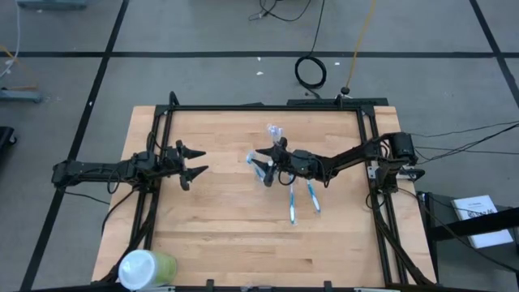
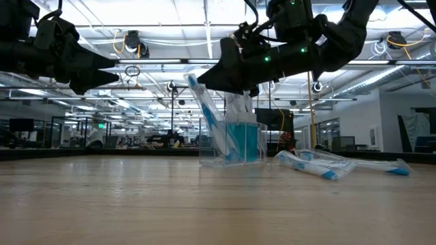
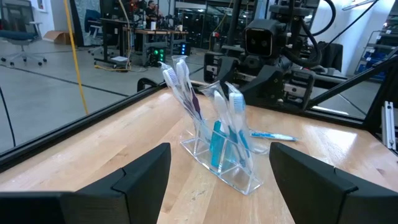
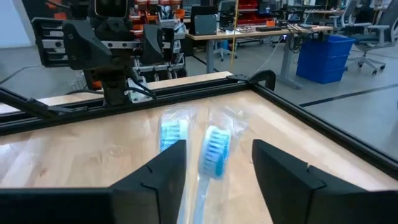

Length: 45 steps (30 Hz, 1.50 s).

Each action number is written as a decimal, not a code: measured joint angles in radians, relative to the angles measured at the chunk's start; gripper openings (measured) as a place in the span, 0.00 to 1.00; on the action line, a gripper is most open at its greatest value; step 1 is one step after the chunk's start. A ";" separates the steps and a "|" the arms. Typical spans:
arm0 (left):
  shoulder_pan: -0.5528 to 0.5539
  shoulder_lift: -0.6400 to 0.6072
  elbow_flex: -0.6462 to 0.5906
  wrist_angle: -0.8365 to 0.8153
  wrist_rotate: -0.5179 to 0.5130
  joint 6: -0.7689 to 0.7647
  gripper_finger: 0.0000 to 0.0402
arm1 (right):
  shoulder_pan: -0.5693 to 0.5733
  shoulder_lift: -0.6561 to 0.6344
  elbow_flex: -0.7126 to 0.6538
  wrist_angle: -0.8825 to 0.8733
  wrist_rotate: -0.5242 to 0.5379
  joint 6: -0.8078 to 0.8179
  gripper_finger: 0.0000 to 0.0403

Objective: Pick & Place toothbrushing station
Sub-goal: Put the blue toothbrush into the transparent organizer

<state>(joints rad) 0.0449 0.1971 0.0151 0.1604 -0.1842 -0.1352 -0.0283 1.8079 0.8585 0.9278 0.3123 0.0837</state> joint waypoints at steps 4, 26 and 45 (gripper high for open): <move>0.000 0.000 0.000 0.000 0.000 0.000 0.70 | 0.017 -0.012 0.000 -0.014 0.000 -0.049 0.47; 0.000 0.000 0.000 0.000 0.000 0.000 0.70 | 0.246 -0.397 0.000 -0.465 0.081 -0.084 0.47; 0.000 0.000 0.000 0.000 0.000 0.000 0.70 | 0.384 -0.494 0.001 -1.016 0.077 0.337 0.46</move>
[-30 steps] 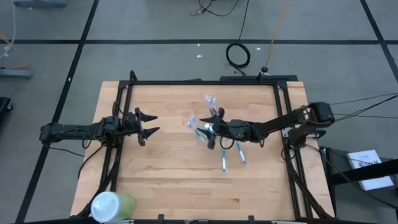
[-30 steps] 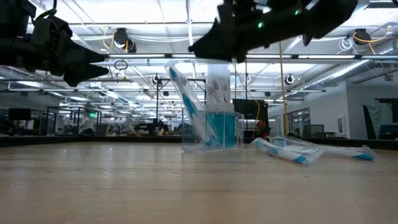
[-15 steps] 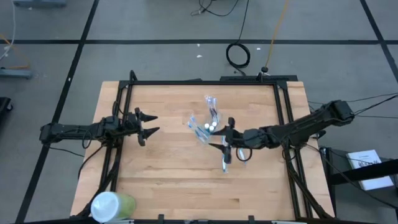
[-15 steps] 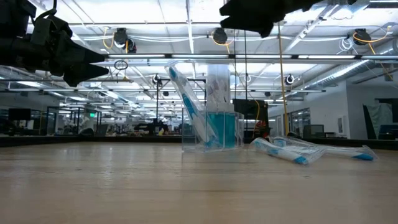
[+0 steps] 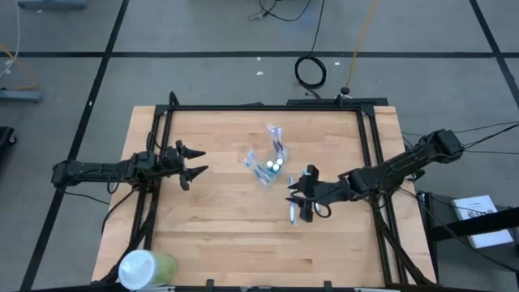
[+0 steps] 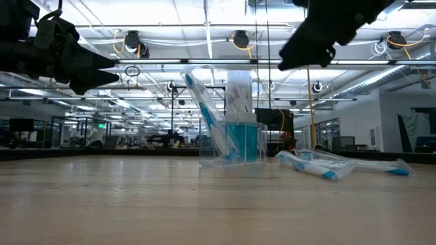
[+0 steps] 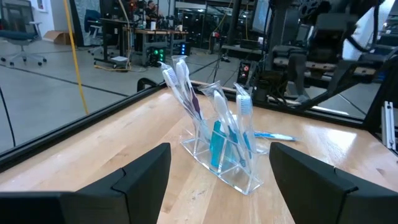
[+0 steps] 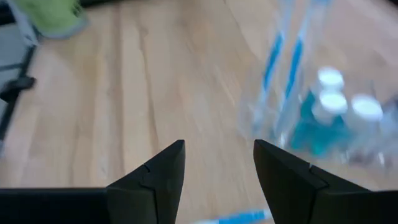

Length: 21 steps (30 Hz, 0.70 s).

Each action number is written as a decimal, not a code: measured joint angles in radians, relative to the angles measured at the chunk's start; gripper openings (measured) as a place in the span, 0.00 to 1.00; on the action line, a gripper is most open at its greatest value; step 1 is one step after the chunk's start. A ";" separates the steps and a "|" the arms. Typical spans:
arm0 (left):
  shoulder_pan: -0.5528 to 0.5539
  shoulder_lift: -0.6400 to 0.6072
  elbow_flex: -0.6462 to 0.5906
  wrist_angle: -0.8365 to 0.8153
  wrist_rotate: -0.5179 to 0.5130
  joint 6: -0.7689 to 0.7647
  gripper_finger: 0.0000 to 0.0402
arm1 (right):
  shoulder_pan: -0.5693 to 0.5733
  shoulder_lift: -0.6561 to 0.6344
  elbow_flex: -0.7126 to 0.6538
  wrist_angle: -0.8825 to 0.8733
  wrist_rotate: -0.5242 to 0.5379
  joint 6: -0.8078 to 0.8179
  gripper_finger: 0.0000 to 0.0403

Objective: Pick & Place toothbrushing station
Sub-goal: Put the blue toothbrush into the transparent organizer

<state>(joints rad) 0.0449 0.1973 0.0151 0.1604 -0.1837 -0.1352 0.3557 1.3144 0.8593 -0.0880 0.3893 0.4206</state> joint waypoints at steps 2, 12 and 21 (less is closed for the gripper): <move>0.000 0.000 0.000 0.000 0.000 0.000 0.70 | -0.002 0.000 0.000 -0.050 0.004 0.052 0.45; 0.000 0.000 0.000 0.000 0.000 0.000 0.70 | -0.055 0.000 0.000 -0.322 0.105 0.286 0.45; 0.000 0.000 0.000 0.000 0.000 0.000 0.70 | -0.119 0.000 -0.023 -0.435 0.136 0.432 0.45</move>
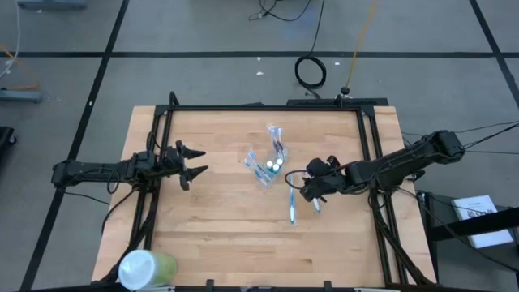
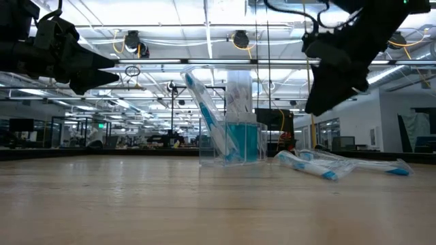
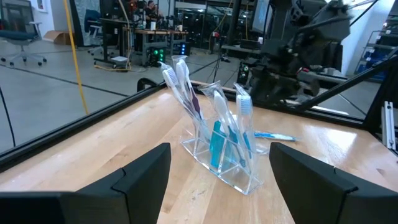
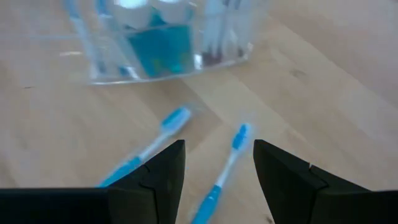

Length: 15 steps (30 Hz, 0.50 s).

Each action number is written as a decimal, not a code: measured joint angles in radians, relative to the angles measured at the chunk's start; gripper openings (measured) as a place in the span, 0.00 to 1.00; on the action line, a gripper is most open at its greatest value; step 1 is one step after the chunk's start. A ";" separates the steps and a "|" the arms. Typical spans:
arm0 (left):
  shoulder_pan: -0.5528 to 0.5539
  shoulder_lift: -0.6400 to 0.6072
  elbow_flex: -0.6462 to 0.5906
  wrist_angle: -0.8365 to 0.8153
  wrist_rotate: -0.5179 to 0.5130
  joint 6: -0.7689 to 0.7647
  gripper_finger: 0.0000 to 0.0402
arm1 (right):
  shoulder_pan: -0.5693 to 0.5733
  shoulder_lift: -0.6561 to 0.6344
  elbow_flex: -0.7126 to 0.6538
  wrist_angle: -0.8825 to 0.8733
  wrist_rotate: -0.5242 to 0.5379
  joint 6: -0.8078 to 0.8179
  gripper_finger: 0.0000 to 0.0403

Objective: Pick & Place toothbrushing station
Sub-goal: Put the blue toothbrush into the transparent organizer

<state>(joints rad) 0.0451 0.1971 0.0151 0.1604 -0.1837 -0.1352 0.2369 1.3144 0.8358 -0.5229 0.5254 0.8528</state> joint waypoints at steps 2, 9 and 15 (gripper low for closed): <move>0.000 0.000 0.000 0.000 0.000 0.000 0.70 | -0.014 0.000 -0.021 -0.001 -0.001 0.031 0.45; 0.000 0.000 0.000 0.000 0.000 0.000 0.70 | -0.055 0.000 -0.107 0.047 -0.007 0.084 0.45; 0.000 0.000 0.000 0.000 0.000 0.000 0.70 | -0.073 0.000 -0.185 0.162 -0.006 0.071 0.45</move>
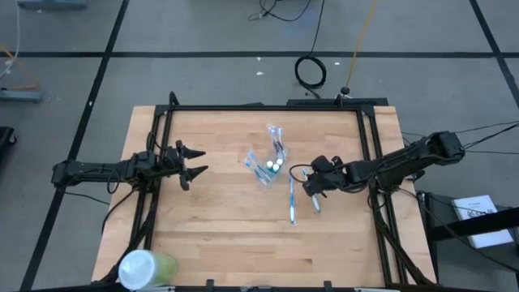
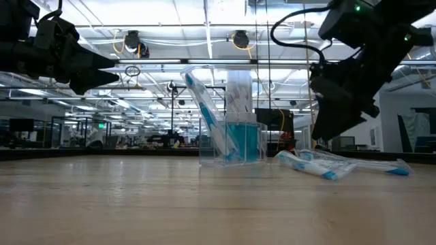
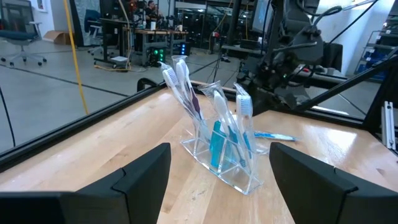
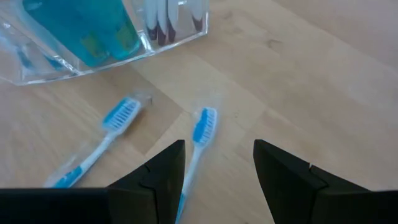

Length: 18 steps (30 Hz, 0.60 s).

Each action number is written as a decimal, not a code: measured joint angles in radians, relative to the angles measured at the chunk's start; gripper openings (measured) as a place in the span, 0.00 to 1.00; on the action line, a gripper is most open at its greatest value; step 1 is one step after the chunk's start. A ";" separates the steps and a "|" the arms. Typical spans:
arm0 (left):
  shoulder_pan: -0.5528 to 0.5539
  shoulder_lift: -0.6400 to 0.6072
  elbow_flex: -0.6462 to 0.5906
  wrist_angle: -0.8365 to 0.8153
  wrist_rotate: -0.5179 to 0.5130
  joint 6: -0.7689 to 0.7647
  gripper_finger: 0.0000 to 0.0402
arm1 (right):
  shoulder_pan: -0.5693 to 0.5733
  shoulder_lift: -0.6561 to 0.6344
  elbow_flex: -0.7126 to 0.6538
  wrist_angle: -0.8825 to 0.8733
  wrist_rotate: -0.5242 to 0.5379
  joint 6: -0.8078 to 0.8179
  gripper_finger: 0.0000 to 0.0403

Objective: Pick & Place toothbrushing station
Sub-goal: Put the blue toothbrush into the transparent organizer

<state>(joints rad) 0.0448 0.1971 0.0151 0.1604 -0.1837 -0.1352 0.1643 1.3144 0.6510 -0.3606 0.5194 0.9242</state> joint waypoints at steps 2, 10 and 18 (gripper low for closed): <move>0.000 0.000 0.000 0.000 0.000 0.000 0.70 | -0.004 0.000 -0.024 0.045 -0.001 -0.003 0.45; 0.000 0.000 0.000 0.000 0.000 0.000 0.70 | -0.027 0.001 -0.083 0.117 -0.006 -0.019 0.45; 0.000 0.000 0.000 0.000 0.000 0.000 0.70 | -0.041 0.073 -0.085 0.236 -0.053 -0.092 0.48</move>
<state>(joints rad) 0.0452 0.1974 0.0151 0.1604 -0.1837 -0.1352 0.1234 1.3875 0.5663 -0.1246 0.4669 0.8326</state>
